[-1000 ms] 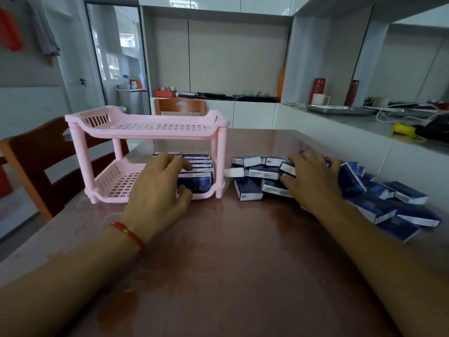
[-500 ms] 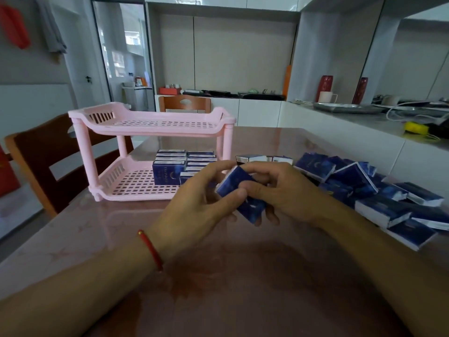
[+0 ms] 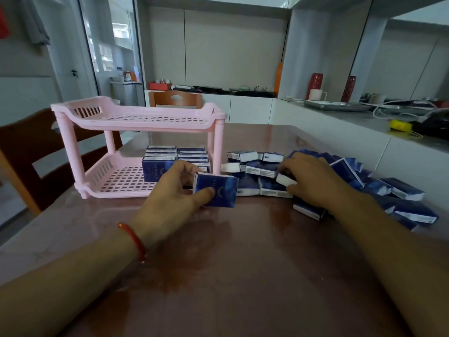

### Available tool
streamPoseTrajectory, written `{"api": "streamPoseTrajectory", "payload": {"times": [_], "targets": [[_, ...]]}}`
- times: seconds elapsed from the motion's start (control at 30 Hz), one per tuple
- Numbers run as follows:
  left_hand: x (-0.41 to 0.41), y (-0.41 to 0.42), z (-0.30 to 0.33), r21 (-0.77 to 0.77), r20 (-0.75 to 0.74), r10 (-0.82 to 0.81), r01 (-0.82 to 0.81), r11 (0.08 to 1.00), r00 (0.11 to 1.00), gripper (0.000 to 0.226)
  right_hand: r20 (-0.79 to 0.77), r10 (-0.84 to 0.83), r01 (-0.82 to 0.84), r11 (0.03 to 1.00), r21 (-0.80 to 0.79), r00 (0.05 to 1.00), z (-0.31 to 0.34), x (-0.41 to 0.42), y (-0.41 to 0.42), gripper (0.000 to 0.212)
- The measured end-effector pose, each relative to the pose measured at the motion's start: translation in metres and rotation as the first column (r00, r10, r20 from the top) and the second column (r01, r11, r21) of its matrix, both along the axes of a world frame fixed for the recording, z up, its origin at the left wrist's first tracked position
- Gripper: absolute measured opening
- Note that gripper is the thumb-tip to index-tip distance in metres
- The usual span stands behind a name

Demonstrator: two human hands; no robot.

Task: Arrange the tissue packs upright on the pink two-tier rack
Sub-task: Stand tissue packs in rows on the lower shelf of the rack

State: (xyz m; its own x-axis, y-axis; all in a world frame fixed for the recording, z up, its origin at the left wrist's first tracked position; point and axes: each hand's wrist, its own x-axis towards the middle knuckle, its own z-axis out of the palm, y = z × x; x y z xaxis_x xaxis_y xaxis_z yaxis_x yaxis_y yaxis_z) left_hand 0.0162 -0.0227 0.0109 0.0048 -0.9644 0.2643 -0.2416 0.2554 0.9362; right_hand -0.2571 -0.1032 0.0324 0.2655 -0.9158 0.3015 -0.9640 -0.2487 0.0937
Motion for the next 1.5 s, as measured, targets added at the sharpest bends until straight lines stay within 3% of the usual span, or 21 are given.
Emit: {"api": "streamPoseTrajectory", "payload": {"times": [0.07,0.13,0.27,0.37,0.47,0.63,0.73,0.8,0.93,1.1,1.2,1.27,1.37,1.5], "targets": [[0.0,0.0,0.001,-0.008,-0.018,0.006,-0.006,1.0,1.0,0.029,0.179,0.032,-0.022,0.998,-0.058,0.983,0.01,-0.001,0.004,0.036],[0.0,-0.001,0.0,-0.011,-0.032,0.017,-0.017,1.0,0.999,0.03,0.423,0.123,-0.054,0.984,-0.17,0.898,0.021,-0.001,0.011,0.035],[0.002,-0.001,-0.001,-0.034,-0.063,0.012,-0.014,0.999,0.998,0.031,0.801,0.272,-0.141,0.962,-0.233,0.533,0.034,-0.001,0.018,0.025],[0.002,-0.001,-0.001,-0.06,-0.097,-0.021,0.016,0.998,0.995,0.036,0.942,0.239,-0.277,0.946,-0.171,0.234,0.038,0.004,0.022,0.025],[0.0,-0.002,-0.002,-0.059,-0.119,-0.042,0.035,0.998,0.992,0.039,0.986,0.123,-0.469,0.882,-0.054,0.117,0.034,0.017,0.03,0.029],[0.0,-0.008,-0.003,0.023,-0.202,-0.034,0.039,0.999,0.979,0.037,0.987,0.068,-0.63,0.776,0.038,0.143,0.013,0.047,0.04,0.029],[0.004,-0.01,-0.003,0.054,-0.311,-0.066,0.087,0.995,0.948,0.04,0.996,0.016,-0.594,0.804,0.037,0.084,-0.001,0.067,0.043,0.028],[0.006,-0.008,-0.002,0.038,-0.315,-0.12,0.139,0.99,0.941,0.041,0.993,0.048,-0.513,0.858,0.014,0.108,-0.011,0.077,0.044,0.028],[0.007,-0.006,-0.001,-0.042,-0.062,-0.085,0.083,0.996,0.994,0.046,0.976,0.134,-0.401,0.914,-0.054,0.173,-0.023,0.091,0.046,0.027],[0.027,-0.011,0.01,-0.097,0.054,-0.046,0.051,0.994,0.997,0.046,0.805,0.336,-0.341,0.923,-0.178,0.489,-0.034,0.095,0.049,0.032],[0.046,-0.012,0.018,-0.092,0.134,-0.179,0.193,0.977,0.975,0.047,0.818,0.372,-0.398,0.897,-0.195,0.438,-0.034,0.099,0.054,0.052],[0.055,-0.013,0.022,-0.067,0.298,-0.231,0.261,0.963,0.926,0.056,0.792,0.423,-0.422,0.876,-0.234,0.44,-0.036,0.102,0.056,0.055],[0.069,-0.013,0.036,-0.059,0.486,-0.211,0.272,0.96,0.848,0.061,0.759,0.463,-0.454,0.856,-0.248,0.458,-0.037,0.11,0.058,0.054],[0.099,-0.018,0.048,-0.059,0.541,-0.123,0.184,0.981,0.832,0.046,0.745,0.48,-0.48,0.843,-0.244,0.464,-0.038,0.113,0.055,0.043]]}}
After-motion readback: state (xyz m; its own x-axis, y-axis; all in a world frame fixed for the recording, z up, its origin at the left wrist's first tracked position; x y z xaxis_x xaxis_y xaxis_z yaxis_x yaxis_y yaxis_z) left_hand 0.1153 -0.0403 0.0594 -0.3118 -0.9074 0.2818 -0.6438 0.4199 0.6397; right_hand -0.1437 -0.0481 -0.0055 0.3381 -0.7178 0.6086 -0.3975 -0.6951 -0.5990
